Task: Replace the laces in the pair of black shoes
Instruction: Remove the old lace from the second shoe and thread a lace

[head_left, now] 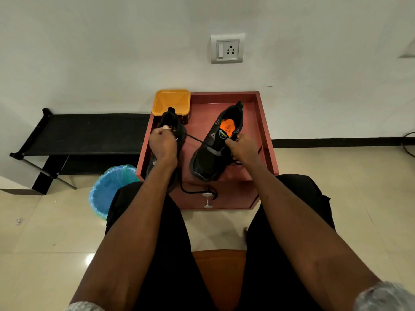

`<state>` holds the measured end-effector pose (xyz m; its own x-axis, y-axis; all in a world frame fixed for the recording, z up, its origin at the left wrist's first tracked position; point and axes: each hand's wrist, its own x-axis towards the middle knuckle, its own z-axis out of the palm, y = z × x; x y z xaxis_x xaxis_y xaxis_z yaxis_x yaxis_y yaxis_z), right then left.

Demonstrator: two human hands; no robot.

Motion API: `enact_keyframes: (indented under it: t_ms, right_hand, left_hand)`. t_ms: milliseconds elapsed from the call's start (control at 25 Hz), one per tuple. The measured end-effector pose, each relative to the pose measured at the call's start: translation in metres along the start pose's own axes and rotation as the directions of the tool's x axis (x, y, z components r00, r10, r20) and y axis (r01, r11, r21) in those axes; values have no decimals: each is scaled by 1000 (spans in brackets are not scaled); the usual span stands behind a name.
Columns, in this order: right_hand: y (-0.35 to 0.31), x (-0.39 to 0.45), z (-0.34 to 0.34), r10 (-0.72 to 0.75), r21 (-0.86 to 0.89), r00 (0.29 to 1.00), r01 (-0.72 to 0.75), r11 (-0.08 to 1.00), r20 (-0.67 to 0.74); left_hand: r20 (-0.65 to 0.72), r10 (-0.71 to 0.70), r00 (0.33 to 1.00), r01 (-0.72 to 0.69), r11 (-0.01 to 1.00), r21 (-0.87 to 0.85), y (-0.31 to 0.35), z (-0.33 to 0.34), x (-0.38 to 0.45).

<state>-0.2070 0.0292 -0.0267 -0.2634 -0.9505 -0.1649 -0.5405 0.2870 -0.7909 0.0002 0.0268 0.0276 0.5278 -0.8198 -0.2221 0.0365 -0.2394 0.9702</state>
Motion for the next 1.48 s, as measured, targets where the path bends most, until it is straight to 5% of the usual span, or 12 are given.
enact_keyframes:
  t_ms: [160,240,320,480,600,680,880,1040,1120,1280,1400,1480]
  right_hand:
    - [1,0,-1,1,-26,1000,-1,1000,4]
    - [-1,-1,1,-23,-63,1000,23,998,9]
    - [-2,0,6,-49,-56,998,50,997,29]
    - [-4,-3,11,-140,-67,989,143,987,44]
    - [-5,-4,11,-154,-77,987,157,985,42]
    - [-4,-3,10,-144,-83,989,147,986,41]
    - [-5,-5,8,-125,-65,990,129,989,62]
    - [-5,-2,2,-53,-83,999,53,995,4]
    - [-5,-1,0,-47,-88,999,45,995,-13]
    - [-5,-6,5,-88,-79,995,91,993,44]
    - [-6,-8,9,-116,-47,992,119,992,57]
    - [-7,-8,7,-101,-14,993,102,995,56]
  left_hand:
    - [-82,-176,981,147,950,-276,6,-8,3]
    - [14,-180,984,179,965,-193,4,-2,-5]
    - [256,-149,955,148,989,22,1,5,-16]
    - [591,19,806,-266,905,333,-19,18,-26]
    - [796,15,605,-645,596,478,-41,24,-25]
    - [841,2,541,-740,476,475,-44,27,-23]
    - [716,56,696,-527,717,456,-40,30,-29]
    - [350,-8,937,-60,981,184,-18,26,-24]
    - [74,-140,987,150,975,-165,-3,11,-10]
    - [-194,-261,946,112,822,-559,0,-10,10]
    - [-40,-16,999,10,988,-154,-11,-1,5]
    - [317,219,923,-300,925,232,-20,9,-9]
